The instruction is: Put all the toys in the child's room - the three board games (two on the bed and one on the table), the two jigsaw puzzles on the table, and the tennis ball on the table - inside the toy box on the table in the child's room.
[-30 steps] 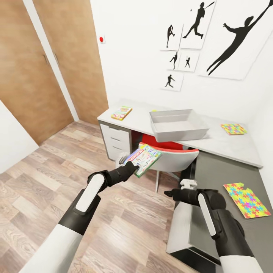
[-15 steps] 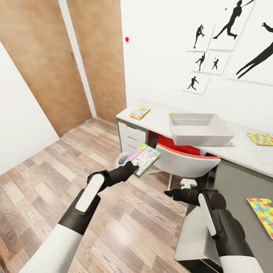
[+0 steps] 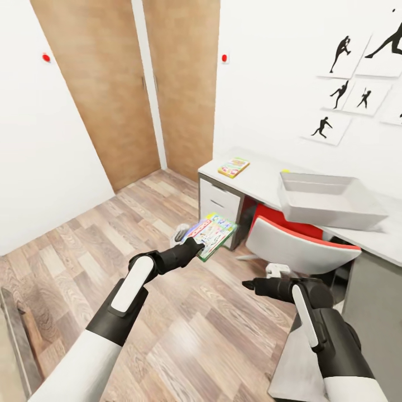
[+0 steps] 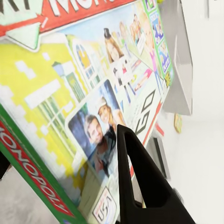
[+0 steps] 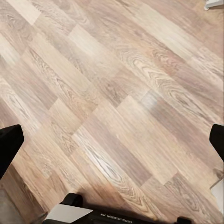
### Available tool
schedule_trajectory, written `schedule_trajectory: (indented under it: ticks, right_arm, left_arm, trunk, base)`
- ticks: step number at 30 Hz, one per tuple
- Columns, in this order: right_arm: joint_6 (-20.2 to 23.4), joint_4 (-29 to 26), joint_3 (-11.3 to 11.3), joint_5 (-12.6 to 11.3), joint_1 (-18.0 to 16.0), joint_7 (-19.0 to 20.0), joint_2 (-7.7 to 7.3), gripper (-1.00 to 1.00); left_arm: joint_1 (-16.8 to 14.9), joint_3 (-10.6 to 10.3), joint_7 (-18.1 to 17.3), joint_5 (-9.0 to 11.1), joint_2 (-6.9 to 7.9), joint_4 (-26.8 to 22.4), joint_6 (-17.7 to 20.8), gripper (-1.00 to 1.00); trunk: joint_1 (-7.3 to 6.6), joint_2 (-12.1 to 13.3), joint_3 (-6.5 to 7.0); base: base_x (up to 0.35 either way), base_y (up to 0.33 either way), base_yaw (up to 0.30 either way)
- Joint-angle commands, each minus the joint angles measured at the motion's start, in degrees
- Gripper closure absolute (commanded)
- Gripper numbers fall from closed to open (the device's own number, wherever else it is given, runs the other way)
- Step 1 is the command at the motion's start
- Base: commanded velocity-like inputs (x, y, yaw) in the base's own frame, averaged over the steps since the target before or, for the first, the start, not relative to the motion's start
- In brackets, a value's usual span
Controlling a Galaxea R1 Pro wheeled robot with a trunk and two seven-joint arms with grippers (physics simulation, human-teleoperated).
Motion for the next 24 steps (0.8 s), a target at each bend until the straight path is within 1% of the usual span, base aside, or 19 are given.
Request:
schedule_trajectory:
  ticks: [1,19,24]
  right_arm:
    - [0.31,-0.06,-0.05,-0.43,-0.03,-0.15,-0.02,-1.0]
    - [0.31,-0.47,-0.09,-0.48,-0.03,-0.15,-0.02,-1.0]
    - [0.31,-0.49,-0.05,-0.52,0.0,-0.15,-0.02,-1.0]
  left_arm:
    - [-0.06,-0.03,0.57,0.74,-0.02,-0.05,0.03,1.0]
    - [-0.06,-0.19,0.82,0.74,-0.02,-0.05,0.03,1.0]
    - [-0.06,-0.2,0.83,0.74,-0.02,-0.05,0.03,1.0]
  trunk:
    - [0.03,-0.11,-0.1]
    - [0.03,-0.11,-0.1]
    - [0.03,-0.11,-0.1]
  base:
    - [0.0,0.0,0.299]
    - [0.0,0.0,0.299]
    - [0.0,0.0,0.239]
